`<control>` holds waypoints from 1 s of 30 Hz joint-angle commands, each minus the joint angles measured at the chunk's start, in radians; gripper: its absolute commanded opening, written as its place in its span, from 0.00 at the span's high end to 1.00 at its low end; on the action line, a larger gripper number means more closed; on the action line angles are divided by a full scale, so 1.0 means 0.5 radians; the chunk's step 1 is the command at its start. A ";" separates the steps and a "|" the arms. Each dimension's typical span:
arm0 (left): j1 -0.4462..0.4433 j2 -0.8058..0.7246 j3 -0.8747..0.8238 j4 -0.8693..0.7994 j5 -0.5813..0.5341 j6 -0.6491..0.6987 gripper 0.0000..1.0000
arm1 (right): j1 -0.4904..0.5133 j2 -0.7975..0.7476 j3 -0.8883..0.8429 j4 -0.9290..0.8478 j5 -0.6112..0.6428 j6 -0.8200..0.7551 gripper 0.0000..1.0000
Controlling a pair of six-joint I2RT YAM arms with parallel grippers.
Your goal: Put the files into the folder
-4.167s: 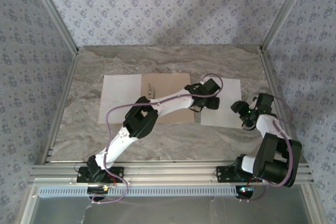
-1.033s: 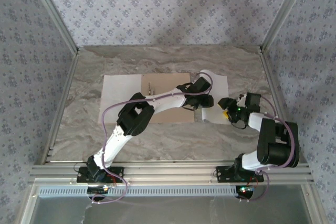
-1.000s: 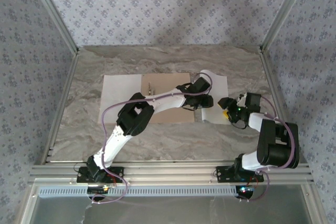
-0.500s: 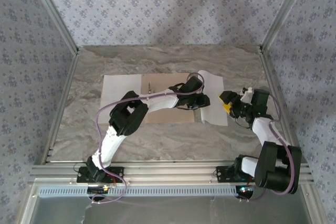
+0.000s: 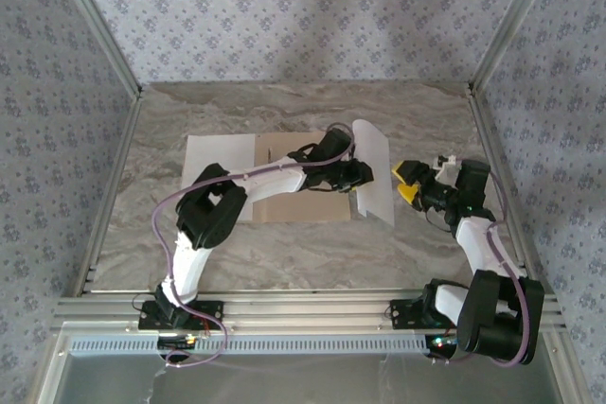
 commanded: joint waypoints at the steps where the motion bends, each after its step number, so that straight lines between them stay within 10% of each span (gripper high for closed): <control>1: 0.038 -0.193 -0.066 0.066 0.074 -0.035 0.67 | -0.007 -0.023 -0.044 0.167 -0.122 0.180 0.21; 30: 0.123 -1.190 0.071 -0.583 0.360 0.561 0.65 | 0.281 -0.284 -0.007 1.431 -0.244 0.997 0.16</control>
